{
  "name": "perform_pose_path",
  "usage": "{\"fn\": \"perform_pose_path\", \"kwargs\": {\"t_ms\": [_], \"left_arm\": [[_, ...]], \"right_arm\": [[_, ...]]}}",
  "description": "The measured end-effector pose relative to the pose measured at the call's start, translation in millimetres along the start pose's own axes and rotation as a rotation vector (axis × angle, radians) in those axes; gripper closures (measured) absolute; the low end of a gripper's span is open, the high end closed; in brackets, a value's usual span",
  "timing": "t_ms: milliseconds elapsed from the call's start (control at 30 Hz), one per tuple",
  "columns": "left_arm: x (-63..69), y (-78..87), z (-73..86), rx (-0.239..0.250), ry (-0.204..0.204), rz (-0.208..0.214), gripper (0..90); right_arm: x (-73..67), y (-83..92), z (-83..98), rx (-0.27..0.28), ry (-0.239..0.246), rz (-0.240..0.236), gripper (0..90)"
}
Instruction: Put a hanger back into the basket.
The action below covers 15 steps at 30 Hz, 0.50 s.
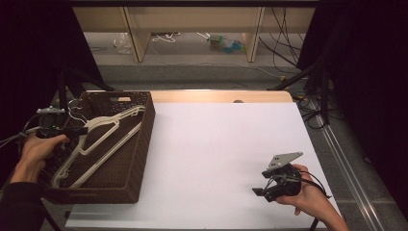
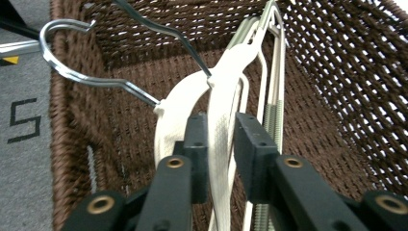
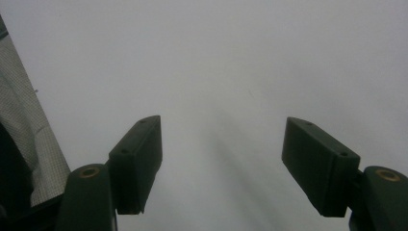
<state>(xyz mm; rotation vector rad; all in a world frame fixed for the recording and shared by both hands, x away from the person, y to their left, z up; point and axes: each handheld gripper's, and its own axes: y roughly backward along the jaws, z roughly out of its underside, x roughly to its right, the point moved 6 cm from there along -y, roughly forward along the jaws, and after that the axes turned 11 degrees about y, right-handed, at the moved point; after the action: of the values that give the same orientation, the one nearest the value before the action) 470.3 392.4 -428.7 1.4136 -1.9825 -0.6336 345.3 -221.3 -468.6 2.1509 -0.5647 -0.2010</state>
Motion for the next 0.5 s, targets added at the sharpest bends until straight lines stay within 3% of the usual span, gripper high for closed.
{"fn": "perform_pose_path", "kwargs": {"t_ms": [33,67,100,133,200,233,267,400,500], "left_arm": [[0.4,0.8,0.3,0.009,0.024,-0.009,70.8],[-1.7,1.1,-2.6,0.034,-0.006,-0.006,68.4],[-1.2,2.0,-3.0,0.043,0.003,0.003,67.7],[-3.3,3.3,-5.8,0.053,-0.06,0.018,67.7],[1.8,7.5,-6.3,0.081,-0.025,0.006,66.5],[1.6,9.0,-7.1,0.083,-0.047,0.003,64.6],[7.6,12.5,-6.3,0.102,-0.004,-0.008,63.6],[24.9,22.4,-5.4,0.135,-0.004,-0.001,56.9],[42.6,33.4,-3.9,0.182,0.006,0.036,50.5]], "right_arm": [[-0.1,0.1,-0.1,-0.001,-0.002,-0.001,31.6],[-0.3,0.3,-0.2,0.0,-0.003,-0.001,31.6],[0.1,1.6,0.1,-0.009,-0.001,-0.007,31.6],[-0.2,2.4,0.1,-0.01,-0.008,-0.009,31.5],[0.9,1.4,-0.4,0.005,-0.006,0.005,31.5],[1.0,2.5,-0.1,-0.005,-0.003,-0.002,31.5],[0.9,2.4,-0.2,-0.003,-0.004,-0.001,31.5],[0.9,2.3,-1.2,0.002,0.0,0.002,31.0],[1.1,2.2,-1.4,0.01,0.009,0.01,30.9]]}}
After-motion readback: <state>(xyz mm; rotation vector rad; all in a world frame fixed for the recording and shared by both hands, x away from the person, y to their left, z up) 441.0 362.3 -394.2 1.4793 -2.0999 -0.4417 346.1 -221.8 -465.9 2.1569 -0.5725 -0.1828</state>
